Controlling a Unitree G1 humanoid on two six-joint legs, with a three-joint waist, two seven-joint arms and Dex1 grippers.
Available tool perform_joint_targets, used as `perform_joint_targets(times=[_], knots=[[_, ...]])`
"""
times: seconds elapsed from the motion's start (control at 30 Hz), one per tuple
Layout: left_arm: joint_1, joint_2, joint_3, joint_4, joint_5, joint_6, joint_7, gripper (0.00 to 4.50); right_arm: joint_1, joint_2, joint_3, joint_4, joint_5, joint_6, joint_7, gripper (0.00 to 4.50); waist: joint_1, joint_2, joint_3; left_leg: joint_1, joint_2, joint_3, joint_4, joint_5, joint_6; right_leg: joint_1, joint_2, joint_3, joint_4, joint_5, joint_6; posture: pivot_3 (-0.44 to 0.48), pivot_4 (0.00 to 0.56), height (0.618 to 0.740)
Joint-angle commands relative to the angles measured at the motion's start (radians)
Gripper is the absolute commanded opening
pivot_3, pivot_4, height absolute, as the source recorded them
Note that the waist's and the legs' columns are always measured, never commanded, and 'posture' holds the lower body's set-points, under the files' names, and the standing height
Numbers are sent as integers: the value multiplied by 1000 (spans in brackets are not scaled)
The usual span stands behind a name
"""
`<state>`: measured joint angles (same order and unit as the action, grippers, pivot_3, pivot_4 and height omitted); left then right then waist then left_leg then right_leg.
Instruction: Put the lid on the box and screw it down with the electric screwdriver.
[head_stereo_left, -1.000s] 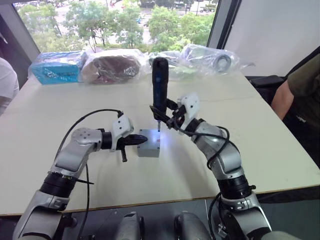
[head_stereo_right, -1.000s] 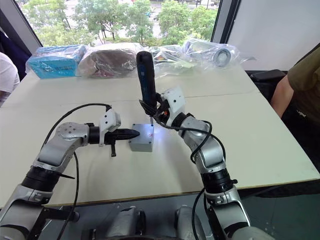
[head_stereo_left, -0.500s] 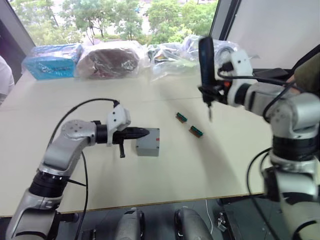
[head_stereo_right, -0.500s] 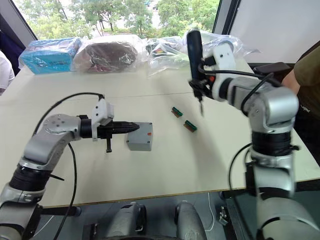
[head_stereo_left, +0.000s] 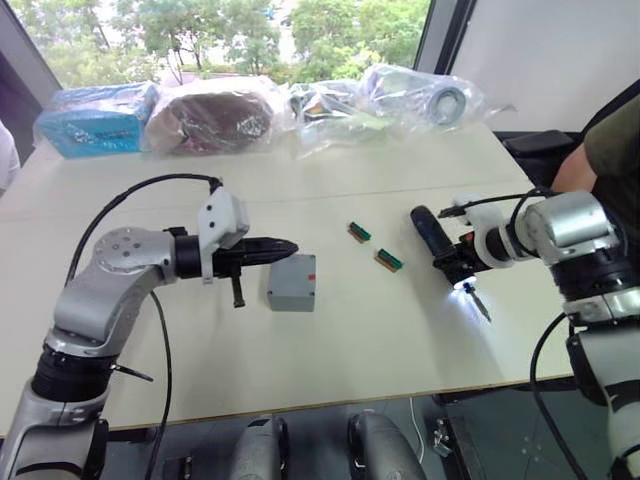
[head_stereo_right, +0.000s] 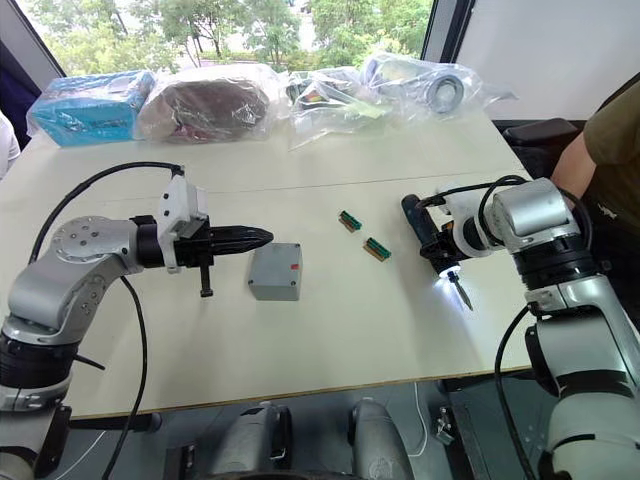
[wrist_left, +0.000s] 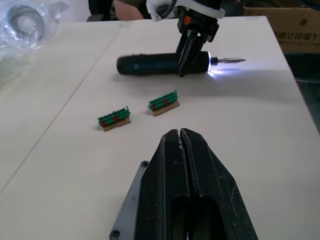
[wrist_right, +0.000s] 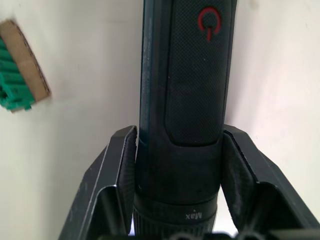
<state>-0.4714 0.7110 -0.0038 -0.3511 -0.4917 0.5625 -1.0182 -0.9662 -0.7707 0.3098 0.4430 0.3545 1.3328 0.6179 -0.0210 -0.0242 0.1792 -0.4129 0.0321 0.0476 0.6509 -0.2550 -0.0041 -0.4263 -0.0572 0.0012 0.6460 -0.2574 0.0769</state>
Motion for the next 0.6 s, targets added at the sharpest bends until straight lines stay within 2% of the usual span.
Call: perform_joint_targets(times=[0.03,0.13,0.17,0.3,0.4,0.47,0.57,0.6], knots=[[2,19,28,-49,-20,24,26,0,-12,10,8,78,-62,-66,15,3435,2,0,0,0,0,0,1,0,0,0,0,0,0,0,0,0,150,740],[11,40,29,-58,-16,47,38,0,-11,-1,-8,54,-67,-72,47,4365,7,-1,0,0,0,0,2,0,0,1,-1,0,0,0,0,0,150,740],[13,47,28,-59,-14,50,41,0,-9,-9,-11,40,-70,-77,58,4484,8,-1,0,0,0,0,2,0,0,1,-1,0,0,0,0,0,150,740],[47,95,61,-73,-12,76,62,0,20,-118,-59,-153,-41,-91,143,4484,9,1,2,-1,0,0,1,0,0,0,-2,1,0,0,0,0,150,740],[116,165,128,-85,-22,110,58,0,81,-260,-138,-381,32,-112,263,4484,9,7,5,-10,0,-1,1,0,0,-9,-2,0,1,2,3,0,150,740],[150,196,157,-93,-35,124,53,0,130,-312,-197,-479,75,-145,319,4484,7,7,5,-13,0,-2,0,0,0,-12,-1,0,1,2,3,0,150,740],[215,258,228,-105,-59,163,34,755,245,-429,-339,-641,177,-184,461,4500,6,6,6,-13,1,-2,-1,0,0,-12,0,0,0,2,3,0,150,740],[249,281,262,-117,-70,176,19,1195,311,-471,-406,-698,209,-216,526,4500,7,6,6,-12,1,-2,-1,0,0,-12,0,0,0,1,3,0,150,740]])
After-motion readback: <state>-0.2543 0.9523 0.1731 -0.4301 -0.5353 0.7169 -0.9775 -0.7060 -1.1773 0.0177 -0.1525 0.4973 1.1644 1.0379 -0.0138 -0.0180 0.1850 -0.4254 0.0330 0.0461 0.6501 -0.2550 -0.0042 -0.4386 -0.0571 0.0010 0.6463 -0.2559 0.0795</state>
